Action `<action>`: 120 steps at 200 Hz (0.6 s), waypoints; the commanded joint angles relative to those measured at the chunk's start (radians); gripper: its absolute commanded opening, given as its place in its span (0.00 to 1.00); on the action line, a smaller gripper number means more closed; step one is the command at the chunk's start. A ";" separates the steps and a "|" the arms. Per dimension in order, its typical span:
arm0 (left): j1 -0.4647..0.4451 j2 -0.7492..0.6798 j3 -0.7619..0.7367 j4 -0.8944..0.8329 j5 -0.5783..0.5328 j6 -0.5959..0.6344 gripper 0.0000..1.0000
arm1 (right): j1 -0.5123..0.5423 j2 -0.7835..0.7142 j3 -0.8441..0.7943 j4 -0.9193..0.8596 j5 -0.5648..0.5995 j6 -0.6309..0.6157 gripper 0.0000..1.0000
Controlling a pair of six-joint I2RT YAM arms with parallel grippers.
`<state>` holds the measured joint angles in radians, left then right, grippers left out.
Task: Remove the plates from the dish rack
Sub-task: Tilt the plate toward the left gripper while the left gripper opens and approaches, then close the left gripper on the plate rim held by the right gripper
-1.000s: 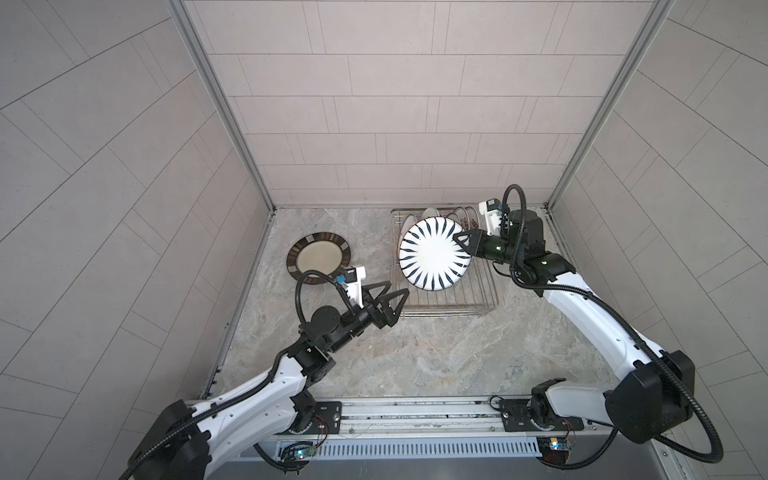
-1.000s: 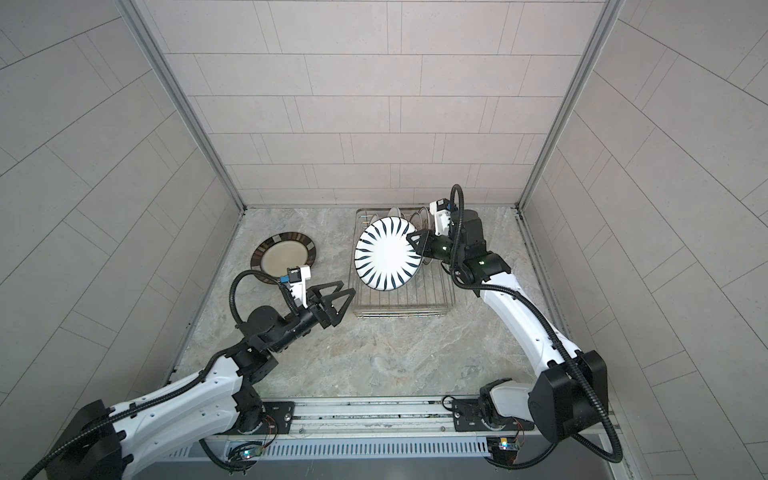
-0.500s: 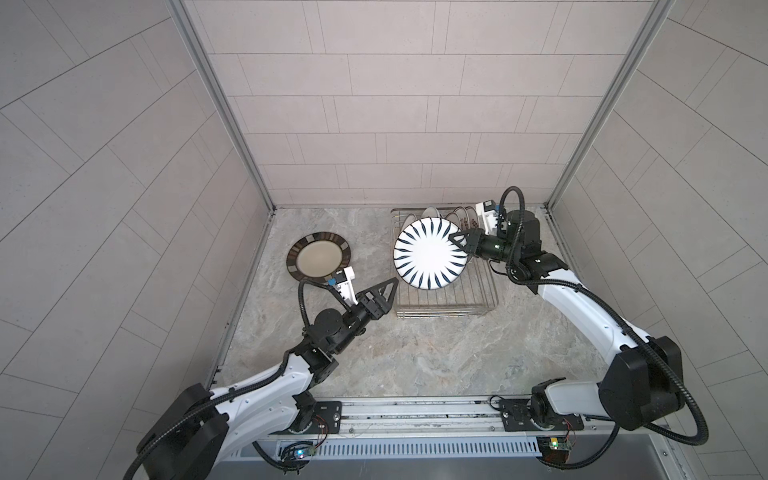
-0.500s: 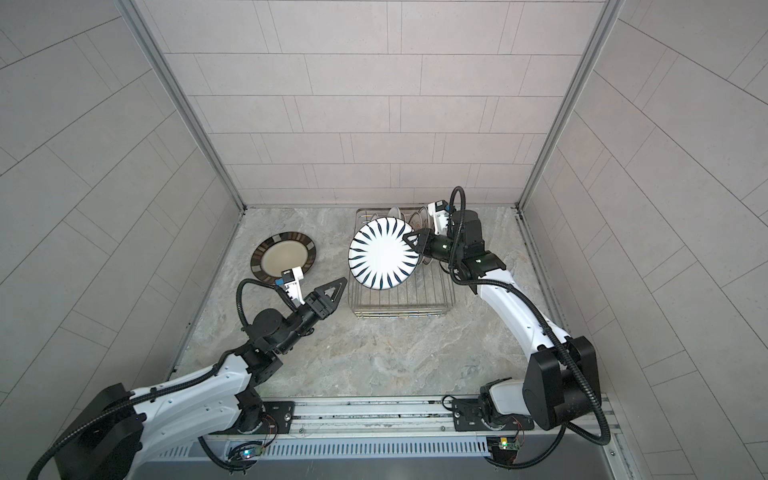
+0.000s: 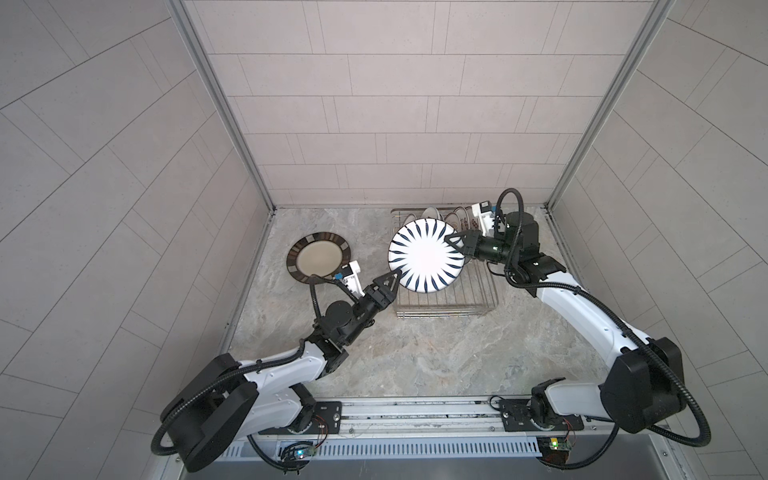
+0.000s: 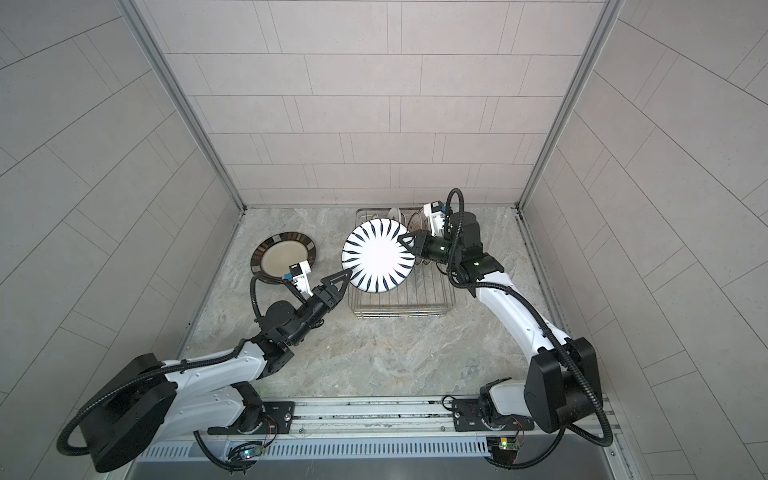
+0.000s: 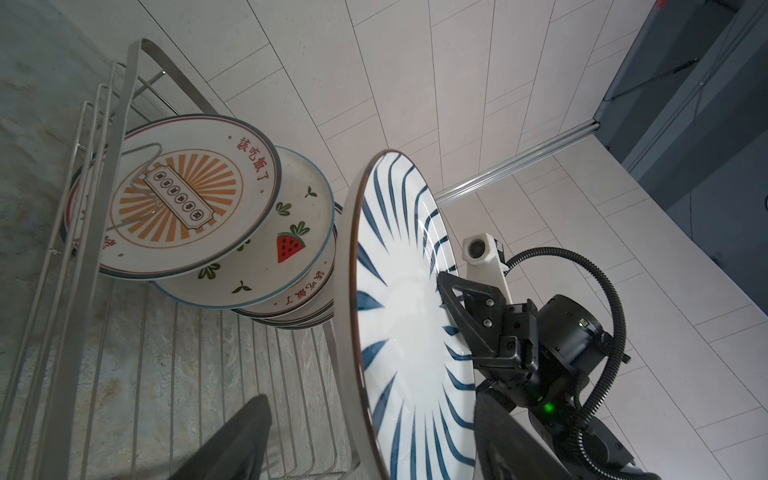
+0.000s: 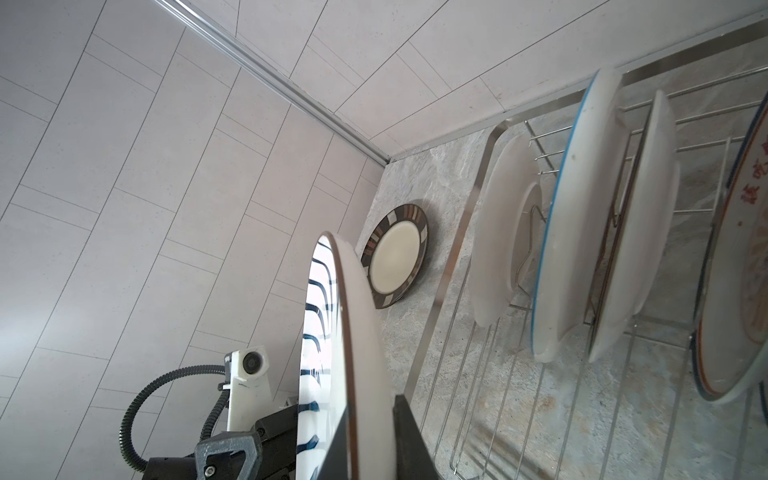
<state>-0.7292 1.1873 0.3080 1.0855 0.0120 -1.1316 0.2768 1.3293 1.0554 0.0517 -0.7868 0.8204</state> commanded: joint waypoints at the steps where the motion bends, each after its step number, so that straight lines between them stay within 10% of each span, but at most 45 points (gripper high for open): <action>1: -0.002 0.048 0.036 0.108 -0.010 -0.024 0.77 | 0.028 -0.043 0.017 0.117 -0.052 0.027 0.11; 120: -0.001 0.187 0.050 0.232 -0.033 -0.101 0.30 | 0.073 -0.012 0.050 0.080 -0.016 0.003 0.11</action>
<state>-0.7292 1.3758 0.3450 1.2755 -0.0208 -1.2079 0.3420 1.3334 1.0561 0.0334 -0.7715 0.7971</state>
